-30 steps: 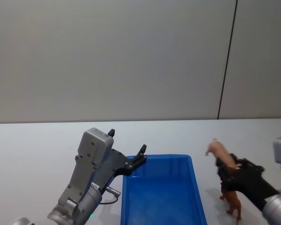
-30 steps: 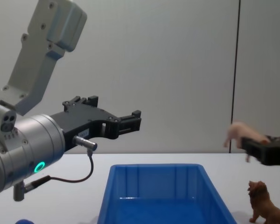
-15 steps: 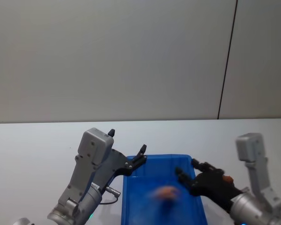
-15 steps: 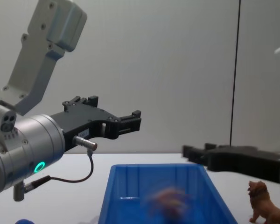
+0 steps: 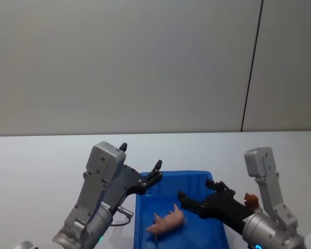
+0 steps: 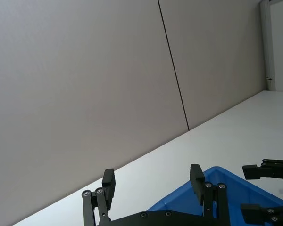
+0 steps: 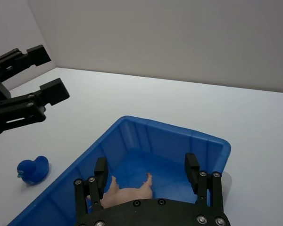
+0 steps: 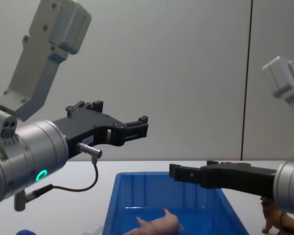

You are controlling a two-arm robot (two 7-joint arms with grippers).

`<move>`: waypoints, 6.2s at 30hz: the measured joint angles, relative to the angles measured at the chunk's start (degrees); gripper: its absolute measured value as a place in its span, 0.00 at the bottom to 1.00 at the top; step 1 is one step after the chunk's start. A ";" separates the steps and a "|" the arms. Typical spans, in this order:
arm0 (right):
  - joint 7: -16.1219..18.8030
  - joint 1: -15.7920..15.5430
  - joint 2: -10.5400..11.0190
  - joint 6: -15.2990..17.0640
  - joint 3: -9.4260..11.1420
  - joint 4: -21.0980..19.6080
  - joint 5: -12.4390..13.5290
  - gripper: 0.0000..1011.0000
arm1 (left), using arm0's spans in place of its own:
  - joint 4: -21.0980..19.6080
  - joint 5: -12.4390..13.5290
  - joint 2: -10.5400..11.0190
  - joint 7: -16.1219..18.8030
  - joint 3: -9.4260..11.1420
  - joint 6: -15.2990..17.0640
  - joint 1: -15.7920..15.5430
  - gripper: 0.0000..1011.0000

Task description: Pick up the two dolls from the table and place them into the box.

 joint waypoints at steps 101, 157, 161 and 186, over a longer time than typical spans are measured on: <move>-9.87 -9.04 5.44 -10.65 3.05 -6.74 -5.83 0.26 | 0.00 0.00 0.00 0.00 0.00 0.00 0.00 0.99; -17.59 -10.84 5.24 -10.08 2.71 -9.06 -6.19 0.99 | 0.00 0.00 0.00 0.00 0.00 0.00 0.00 0.99; -18.62 -11.32 5.55 -10.16 2.96 -9.53 -6.03 0.99 | 0.00 0.00 0.00 0.00 0.00 0.00 0.00 0.99; -21.88 -12.87 6.50 -10.38 3.80 -11.03 -5.59 0.99 | -4.92 -5.48 3.89 4.23 -2.01 5.73 4.50 0.99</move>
